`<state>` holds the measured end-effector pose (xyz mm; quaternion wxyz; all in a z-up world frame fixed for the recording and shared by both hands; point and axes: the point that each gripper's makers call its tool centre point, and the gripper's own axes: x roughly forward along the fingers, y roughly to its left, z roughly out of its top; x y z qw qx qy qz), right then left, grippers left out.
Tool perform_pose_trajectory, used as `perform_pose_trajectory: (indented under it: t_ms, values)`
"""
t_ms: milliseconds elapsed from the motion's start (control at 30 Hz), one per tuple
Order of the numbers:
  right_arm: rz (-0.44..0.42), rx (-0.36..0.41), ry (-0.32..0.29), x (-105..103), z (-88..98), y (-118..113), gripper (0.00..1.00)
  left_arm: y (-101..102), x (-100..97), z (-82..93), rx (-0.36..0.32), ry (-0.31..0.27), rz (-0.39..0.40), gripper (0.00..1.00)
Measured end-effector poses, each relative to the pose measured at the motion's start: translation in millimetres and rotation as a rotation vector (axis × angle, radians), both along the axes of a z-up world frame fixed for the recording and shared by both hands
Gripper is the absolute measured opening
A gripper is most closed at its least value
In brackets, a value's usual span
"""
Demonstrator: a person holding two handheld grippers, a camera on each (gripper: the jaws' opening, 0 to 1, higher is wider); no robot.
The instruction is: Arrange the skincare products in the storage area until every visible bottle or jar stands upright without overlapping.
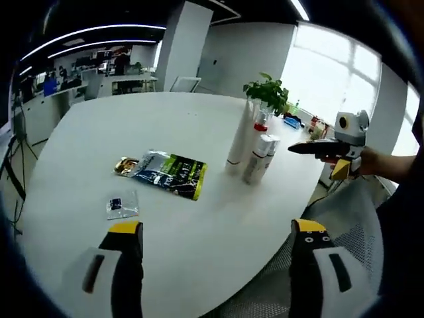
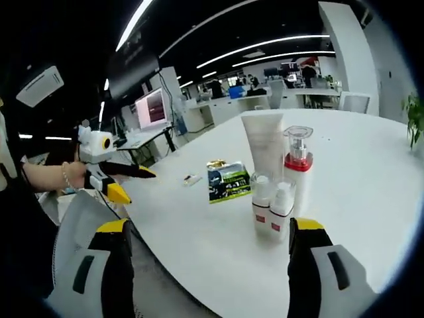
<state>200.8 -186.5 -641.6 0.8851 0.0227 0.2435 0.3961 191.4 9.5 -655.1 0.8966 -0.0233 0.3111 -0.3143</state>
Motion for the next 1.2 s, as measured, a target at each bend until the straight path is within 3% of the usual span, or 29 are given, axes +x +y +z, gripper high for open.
perform_pose_trajectory:
  t_ms: [267, 533, 900, 1100, 1200]
  values:
    - [-0.026, 0.019, 0.004, -8.7, -0.9, 1.5, 0.99, 13.7, -3.3, -0.5, 0.013, -0.005, 0.033, 0.87]
    - [-0.014, -0.007, -0.002, -11.6, -4.7, 5.8, 0.98, 17.4, -9.7, -9.5, 0.016, 0.021, 0.049, 0.86]
    - [0.0, -0.018, 0.001, -13.7, -7.2, 6.1, 0.98, 13.4, -6.9, -4.9, 0.021, 0.013, 0.045, 0.86]
    - [-0.002, -0.023, 0.005, -13.7, -9.8, 4.5, 0.98, 8.2, 5.6, -5.5, 0.012, 0.02, 0.082, 0.86]
    - [0.005, -0.021, 0.008, -15.0, -9.9, 5.7, 0.99, 4.3, 17.0, -1.8, -0.026, 0.009, 0.132, 0.86]
